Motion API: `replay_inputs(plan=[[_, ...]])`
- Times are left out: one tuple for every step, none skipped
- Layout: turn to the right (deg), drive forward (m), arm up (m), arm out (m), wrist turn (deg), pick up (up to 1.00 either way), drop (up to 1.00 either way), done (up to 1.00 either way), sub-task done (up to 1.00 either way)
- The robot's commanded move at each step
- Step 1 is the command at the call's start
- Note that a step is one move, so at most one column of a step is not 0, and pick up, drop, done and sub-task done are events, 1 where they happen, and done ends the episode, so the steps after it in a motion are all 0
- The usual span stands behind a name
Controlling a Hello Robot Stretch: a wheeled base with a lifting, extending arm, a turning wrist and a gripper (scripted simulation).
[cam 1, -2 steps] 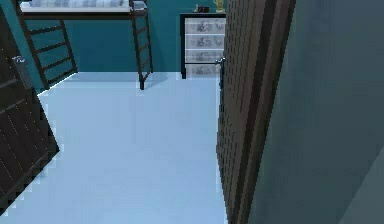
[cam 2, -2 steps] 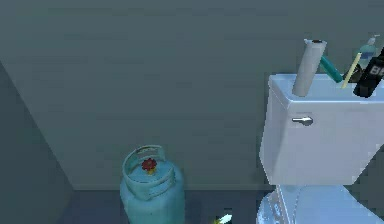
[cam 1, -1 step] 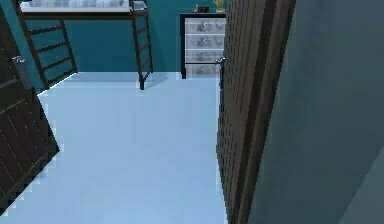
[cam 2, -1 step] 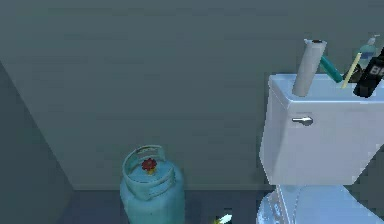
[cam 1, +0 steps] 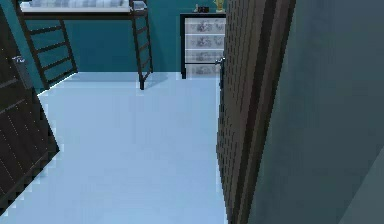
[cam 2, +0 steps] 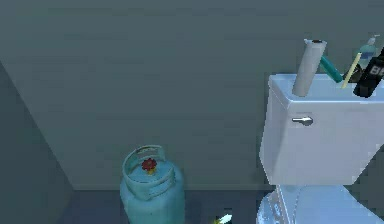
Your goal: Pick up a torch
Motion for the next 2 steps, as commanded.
replay_inputs(plan=[[0.0, 0.00, 0.10, 0.00, 0.0, 0.00, 0.00, 0.00, 0.00], [0.0, 0.00, 0.00, 0.00, 0.0, 0.00, 0.00, 1.00, 0.00]])
